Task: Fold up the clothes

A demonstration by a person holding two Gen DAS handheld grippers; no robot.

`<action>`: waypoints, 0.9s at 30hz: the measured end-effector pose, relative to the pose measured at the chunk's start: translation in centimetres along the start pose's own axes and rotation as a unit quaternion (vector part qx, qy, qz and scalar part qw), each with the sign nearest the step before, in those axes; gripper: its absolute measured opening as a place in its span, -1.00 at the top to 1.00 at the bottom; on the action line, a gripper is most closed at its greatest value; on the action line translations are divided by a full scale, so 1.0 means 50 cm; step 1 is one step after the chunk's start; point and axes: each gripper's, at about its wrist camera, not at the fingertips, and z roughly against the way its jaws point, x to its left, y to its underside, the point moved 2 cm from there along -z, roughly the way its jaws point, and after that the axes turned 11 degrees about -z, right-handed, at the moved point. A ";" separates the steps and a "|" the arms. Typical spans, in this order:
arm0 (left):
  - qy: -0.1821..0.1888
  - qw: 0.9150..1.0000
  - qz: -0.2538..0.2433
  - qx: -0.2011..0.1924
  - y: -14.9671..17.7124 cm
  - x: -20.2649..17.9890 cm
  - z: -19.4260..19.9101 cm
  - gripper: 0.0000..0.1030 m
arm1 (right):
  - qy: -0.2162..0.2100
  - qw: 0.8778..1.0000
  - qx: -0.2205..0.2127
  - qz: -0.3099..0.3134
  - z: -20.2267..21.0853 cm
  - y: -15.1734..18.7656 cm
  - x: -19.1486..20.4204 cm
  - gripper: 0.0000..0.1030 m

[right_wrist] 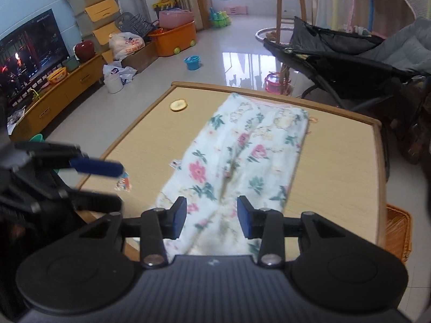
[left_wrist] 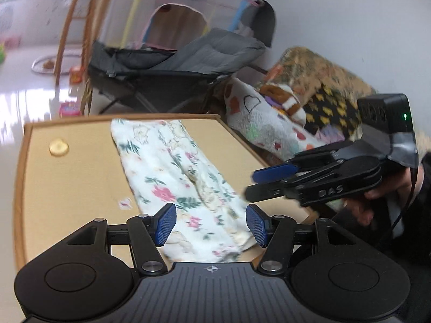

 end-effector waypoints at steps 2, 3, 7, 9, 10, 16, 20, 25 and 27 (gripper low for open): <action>-0.004 1.000 -0.017 0.001 -0.006 0.004 0.009 -0.15 | 0.003 1.000 -0.010 0.007 0.008 0.011 -0.007 0.13; -0.007 1.000 -0.025 0.003 -0.008 0.005 0.012 -0.15 | 0.006 1.000 -0.015 0.016 0.010 0.017 -0.008 0.07; -0.018 0.999 -0.050 0.013 -0.015 0.010 0.023 -0.22 | 0.013 0.998 -0.016 0.055 0.013 0.035 -0.004 -0.05; -0.022 0.998 -0.049 0.020 -0.015 0.014 0.025 -0.53 | 0.014 0.997 -0.010 0.070 0.014 0.039 -0.003 -0.08; -0.021 0.999 -0.046 0.021 -0.015 0.017 0.026 -0.58 | 0.013 0.997 -0.007 0.074 0.016 0.039 -0.004 -0.09; -0.026 0.998 -0.041 0.027 -0.014 0.027 0.015 -0.64 | 0.013 0.996 -0.014 0.088 0.036 0.025 -0.019 -0.10; -0.016 0.997 -0.074 0.030 -0.014 0.026 0.004 -0.64 | 0.016 0.994 -0.001 0.109 0.039 0.022 -0.030 -0.10; 0.009 0.987 -0.152 0.052 -0.015 0.016 -0.007 -0.63 | 0.004 0.989 0.019 0.147 0.035 0.035 -0.040 -0.10; 0.020 0.982 -0.177 0.057 -0.019 0.012 -0.007 -0.63 | 0.001 0.986 0.025 0.163 0.032 0.040 -0.041 -0.10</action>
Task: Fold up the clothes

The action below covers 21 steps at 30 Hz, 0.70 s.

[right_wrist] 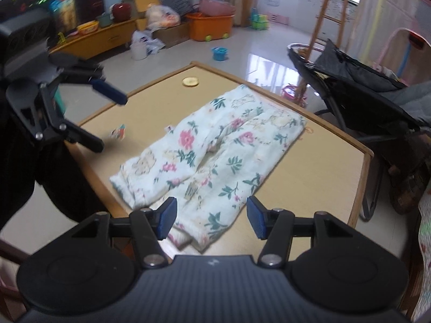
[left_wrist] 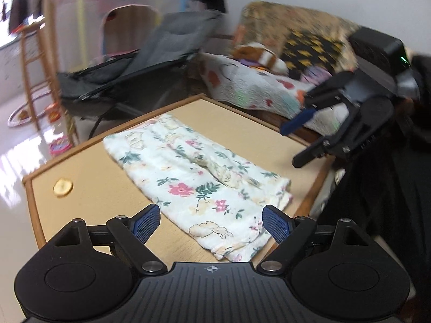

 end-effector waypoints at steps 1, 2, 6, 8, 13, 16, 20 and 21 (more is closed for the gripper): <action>0.006 1.000 -0.011 0.001 -0.003 -0.002 -0.001 -0.63 | 0.000 1.000 0.005 0.009 -0.002 0.002 0.001 -0.10; 0.014 1.000 -0.023 0.002 -0.004 -0.003 -0.002 -0.63 | -0.002 1.000 0.010 0.019 -0.005 0.004 0.002 -0.10; 0.048 0.997 -0.058 0.012 -0.001 -0.010 -0.018 -0.63 | -0.016 0.998 0.023 0.050 -0.013 0.009 0.008 -0.09; 0.061 0.995 -0.071 0.017 0.002 -0.016 -0.030 -0.62 | -0.029 0.997 0.028 0.063 -0.015 0.009 0.012 -0.09; 0.085 0.992 -0.088 0.027 0.005 -0.021 -0.064 -0.58 | -0.053 0.993 0.044 0.093 -0.031 0.010 0.022 -0.07; 0.098 0.990 -0.099 0.032 0.005 -0.025 -0.084 -0.58 | -0.067 0.990 0.053 0.112 -0.044 0.012 0.032 -0.01; 0.119 0.984 -0.126 0.043 0.004 -0.034 -0.106 -0.38 | -0.084 0.982 0.065 0.159 -0.060 0.018 0.055 0.11; 0.125 0.982 -0.132 0.045 0.004 -0.036 -0.110 -0.37 | -0.084 0.979 0.068 0.173 -0.065 0.019 0.061 0.12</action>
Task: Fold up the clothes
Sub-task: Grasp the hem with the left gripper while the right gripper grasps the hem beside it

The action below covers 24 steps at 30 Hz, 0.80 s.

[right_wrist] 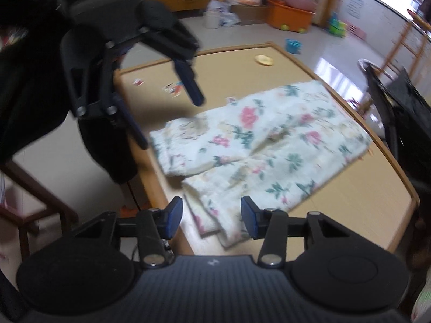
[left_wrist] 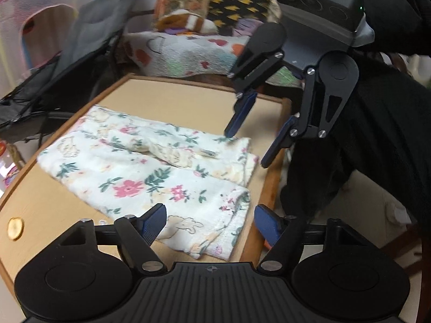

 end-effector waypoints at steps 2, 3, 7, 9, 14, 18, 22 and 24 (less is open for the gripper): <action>0.008 1.000 -0.014 0.008 -0.001 -0.002 -0.010 -0.31 | -0.001 1.000 0.013 0.022 -0.015 -0.001 0.004 0.21; 0.011 1.000 -0.018 0.013 -0.001 -0.001 -0.014 -0.29 | -0.002 0.999 0.020 0.032 -0.023 -0.001 0.006 0.24; 0.021 0.999 -0.025 0.024 0.000 0.008 -0.029 -0.26 | -0.003 0.997 0.039 0.059 -0.042 -0.003 0.004 0.28; 0.027 0.999 -0.028 0.032 0.000 0.012 -0.037 -0.26 | -0.005 0.997 0.042 0.064 -0.046 -0.006 0.001 0.28; 0.042 0.998 -0.039 0.041 0.000 0.016 -0.052 -0.26 | -0.012 0.996 0.050 0.073 -0.052 -0.015 -0.012 0.28; 0.045 0.997 -0.049 0.050 0.002 0.018 -0.063 -0.26 | -0.025 0.996 0.062 0.057 -0.057 -0.022 -0.026 0.33; 0.050 0.997 -0.038 0.053 -0.002 0.029 -0.067 -0.10 | -0.022 0.996 0.065 0.063 -0.061 -0.028 -0.026 0.77; 0.048 0.997 -0.030 0.056 -0.005 0.038 -0.067 0.05 | -0.017 0.996 0.066 0.066 -0.065 -0.030 -0.026 0.80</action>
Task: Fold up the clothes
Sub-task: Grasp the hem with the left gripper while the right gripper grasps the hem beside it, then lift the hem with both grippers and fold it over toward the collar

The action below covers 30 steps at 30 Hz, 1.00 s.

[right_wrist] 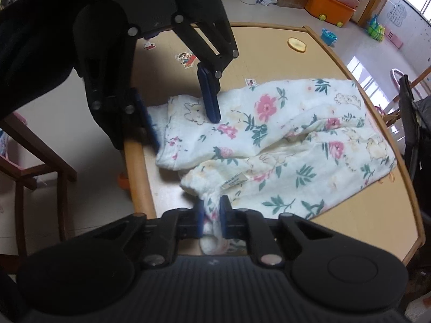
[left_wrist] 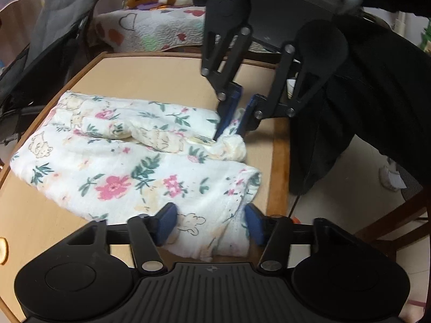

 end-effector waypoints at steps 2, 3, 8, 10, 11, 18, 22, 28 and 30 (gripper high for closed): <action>-0.003 1.000 0.005 0.005 -0.002 0.009 0.001 0.34 | -0.001 1.000 0.002 -0.006 -0.001 -0.002 -0.003 0.81; -0.008 1.000 0.006 0.009 -0.003 0.012 0.002 0.43 | -0.002 1.000 0.003 -0.009 -0.002 -0.003 -0.004 0.81; -0.012 1.000 0.010 0.020 -0.012 0.011 0.005 0.72 | 0.002 1.000 0.012 -0.009 -0.002 -0.006 0.002 0.82; -0.007 1.000 0.007 0.026 -0.017 0.003 0.007 0.72 | -0.002 1.000 0.013 -0.010 0.002 -0.006 0.006 0.82; -0.005 1.000 0.006 0.029 -0.021 -0.002 0.009 0.74 | -0.006 1.000 0.013 -0.012 0.006 -0.006 0.007 0.83; 0.016 0.999 0.013 0.030 -0.035 -0.034 0.033 0.75 | -0.035 0.999 0.007 -0.031 0.039 -0.002 0.024 0.83; 0.041 0.999 0.005 0.027 -0.041 -0.063 0.050 0.75 | -0.059 0.998 0.011 -0.036 0.057 0.003 0.043 0.83; 0.080 0.996 -0.019 0.037 -0.049 -0.111 0.060 0.75 | -0.086 0.995 0.030 -0.032 0.064 0.007 0.069 0.83; 0.079 0.996 -0.018 0.038 -0.051 -0.111 0.061 0.75 | -0.088 0.995 0.033 -0.031 0.063 0.003 0.069 0.83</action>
